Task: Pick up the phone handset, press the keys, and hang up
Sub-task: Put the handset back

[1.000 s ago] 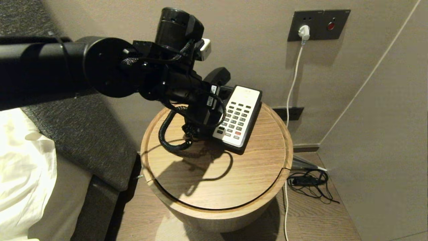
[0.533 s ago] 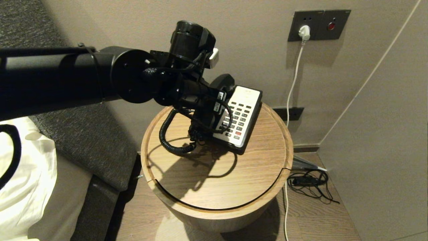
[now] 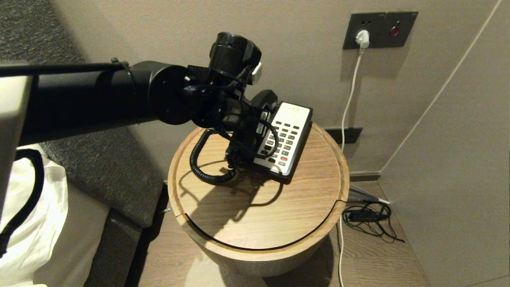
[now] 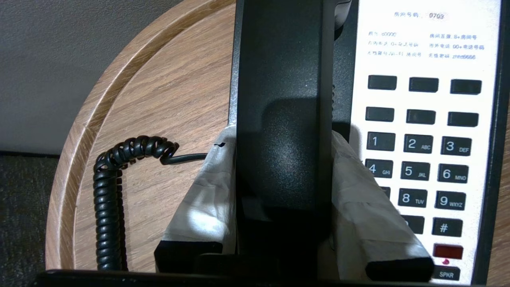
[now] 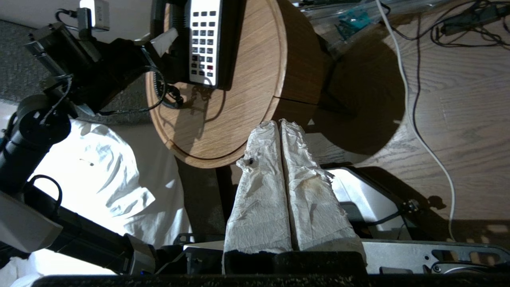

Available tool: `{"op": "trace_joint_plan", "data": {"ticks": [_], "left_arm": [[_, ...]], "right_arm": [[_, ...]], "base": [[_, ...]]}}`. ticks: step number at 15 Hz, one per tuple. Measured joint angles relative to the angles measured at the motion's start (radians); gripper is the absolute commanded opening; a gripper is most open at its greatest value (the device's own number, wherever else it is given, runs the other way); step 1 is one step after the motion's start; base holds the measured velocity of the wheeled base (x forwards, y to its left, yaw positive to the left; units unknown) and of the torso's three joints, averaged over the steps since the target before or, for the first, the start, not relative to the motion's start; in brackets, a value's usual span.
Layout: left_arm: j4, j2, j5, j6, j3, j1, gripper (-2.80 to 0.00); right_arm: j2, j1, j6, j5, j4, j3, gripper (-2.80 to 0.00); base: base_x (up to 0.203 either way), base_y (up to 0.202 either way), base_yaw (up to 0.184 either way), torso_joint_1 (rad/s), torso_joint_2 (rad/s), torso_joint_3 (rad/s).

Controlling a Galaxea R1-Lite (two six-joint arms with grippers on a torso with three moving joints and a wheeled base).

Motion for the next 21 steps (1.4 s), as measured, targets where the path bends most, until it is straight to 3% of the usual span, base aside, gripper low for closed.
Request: {"op": "trace_joint_plan", "data": {"ticks": [21], "left_arm": [[0.002, 0.039, 0.019, 0.008, -0.014, -0.023, -2.8]], "right_arm": [[-0.004, 0.0, 0.003, 0.001, -0.045, 0.072, -2.8]], "base": [[0.0, 0.0, 0.0, 0.0, 0.0, 0.0]]}}
